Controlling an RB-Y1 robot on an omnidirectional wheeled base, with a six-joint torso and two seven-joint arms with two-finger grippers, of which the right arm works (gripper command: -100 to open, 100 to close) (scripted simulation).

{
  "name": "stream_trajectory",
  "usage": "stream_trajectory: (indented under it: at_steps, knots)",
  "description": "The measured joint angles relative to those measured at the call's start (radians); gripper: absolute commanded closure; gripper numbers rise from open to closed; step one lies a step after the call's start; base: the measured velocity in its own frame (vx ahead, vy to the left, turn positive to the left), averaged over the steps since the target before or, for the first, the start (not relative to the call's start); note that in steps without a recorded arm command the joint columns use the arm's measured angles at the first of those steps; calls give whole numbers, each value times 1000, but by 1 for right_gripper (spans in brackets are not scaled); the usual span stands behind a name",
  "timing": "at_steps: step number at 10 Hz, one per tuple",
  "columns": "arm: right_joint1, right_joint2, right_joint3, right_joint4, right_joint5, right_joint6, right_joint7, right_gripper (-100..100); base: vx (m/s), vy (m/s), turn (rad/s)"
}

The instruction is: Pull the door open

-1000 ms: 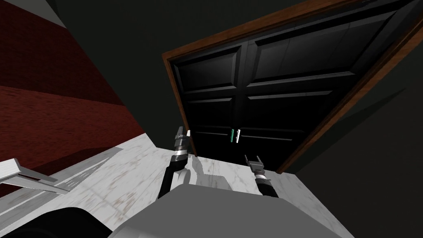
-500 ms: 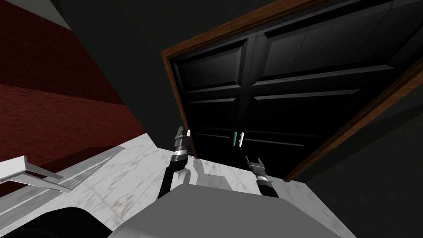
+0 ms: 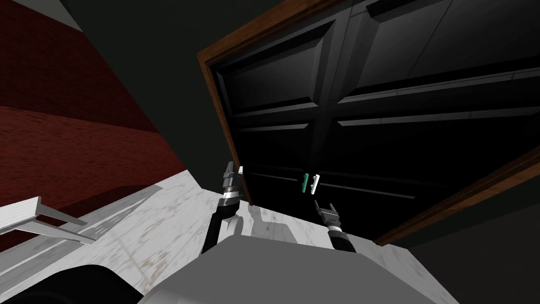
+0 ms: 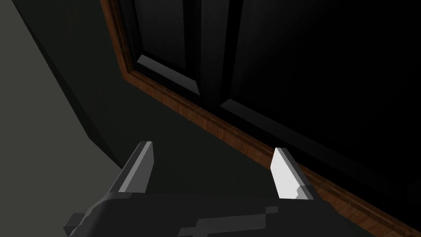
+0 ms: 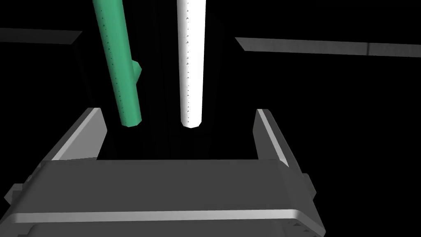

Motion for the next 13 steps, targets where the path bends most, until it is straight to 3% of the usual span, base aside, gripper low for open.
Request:
stream_trajectory:
  at_steps: [2, 3, 6, 8, 9, 11, 13]
  knots:
    - [25, -12, -13, 0, -7, 8, 1, -100, -140, -23, -70]
    - [53, -18, -22, -16, -11, 15, 4, -100, -105, -13, -32]
    - [45, -34, -39, 57, -20, -6, -7, -100, -114, 9, -58]
    - [96, -50, -60, 52, -30, -6, -4, -100, -140, -14, -81]
    - [84, -72, -71, 98, -36, -13, -18, -100, -105, -3, -29]
    - [108, -79, -87, 106, -44, -15, -18, -100, -77, -15, -38]
    - [131, -103, -112, 124, -57, -9, -22, -100, -76, -24, -48]
